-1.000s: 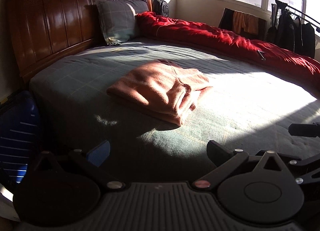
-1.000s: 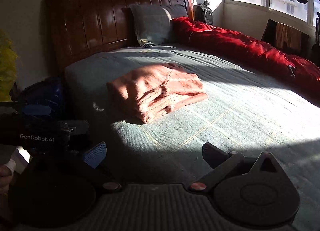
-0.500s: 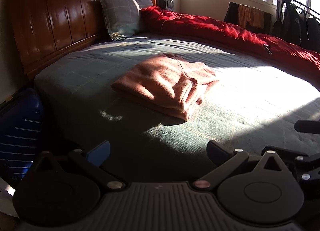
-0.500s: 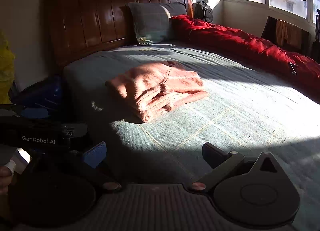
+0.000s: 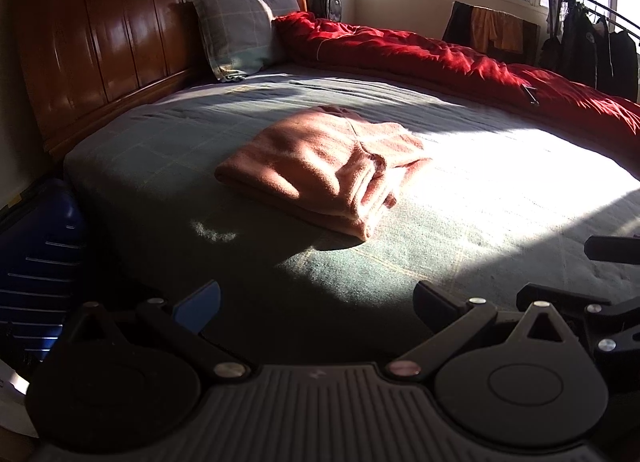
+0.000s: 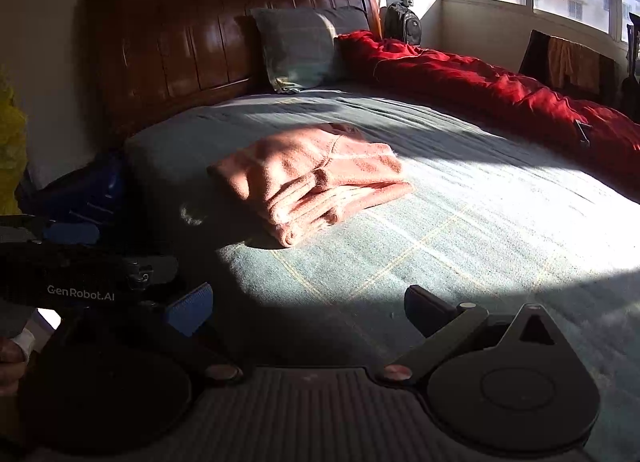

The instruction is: Fold clothes

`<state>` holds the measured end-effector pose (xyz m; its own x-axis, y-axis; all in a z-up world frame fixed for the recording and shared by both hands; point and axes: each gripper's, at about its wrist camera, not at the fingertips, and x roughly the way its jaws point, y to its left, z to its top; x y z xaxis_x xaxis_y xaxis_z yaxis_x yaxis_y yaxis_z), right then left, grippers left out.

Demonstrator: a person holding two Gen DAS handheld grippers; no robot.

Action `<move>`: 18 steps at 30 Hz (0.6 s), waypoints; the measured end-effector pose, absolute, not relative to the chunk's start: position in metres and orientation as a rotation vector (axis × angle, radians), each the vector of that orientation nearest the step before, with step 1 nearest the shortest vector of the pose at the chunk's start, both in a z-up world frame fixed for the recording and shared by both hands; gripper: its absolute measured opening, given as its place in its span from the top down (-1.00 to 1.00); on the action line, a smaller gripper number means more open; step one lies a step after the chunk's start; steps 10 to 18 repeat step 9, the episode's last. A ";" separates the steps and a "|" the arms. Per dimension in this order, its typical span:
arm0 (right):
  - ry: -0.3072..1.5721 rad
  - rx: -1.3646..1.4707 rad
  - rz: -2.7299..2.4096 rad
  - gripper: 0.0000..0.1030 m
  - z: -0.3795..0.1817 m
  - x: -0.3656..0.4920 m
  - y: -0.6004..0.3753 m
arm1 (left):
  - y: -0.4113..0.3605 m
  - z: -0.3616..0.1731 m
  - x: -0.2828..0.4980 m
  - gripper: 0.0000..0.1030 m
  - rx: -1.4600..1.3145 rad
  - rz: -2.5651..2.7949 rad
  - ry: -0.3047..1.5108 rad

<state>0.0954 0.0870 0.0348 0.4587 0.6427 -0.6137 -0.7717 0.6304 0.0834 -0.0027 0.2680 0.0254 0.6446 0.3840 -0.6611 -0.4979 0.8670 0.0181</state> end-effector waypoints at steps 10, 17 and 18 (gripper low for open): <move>0.659 -0.209 0.878 -1.00 0.033 0.099 0.085 | 0.266 0.025 0.000 -0.99 -0.176 0.488 0.719; 0.659 -0.209 0.878 -1.00 0.033 0.099 0.085 | 0.266 0.025 0.000 -0.99 -0.176 0.488 0.719; 0.659 -0.209 0.878 -1.00 0.033 0.099 0.085 | 0.266 0.025 0.000 -0.99 -0.176 0.488 0.719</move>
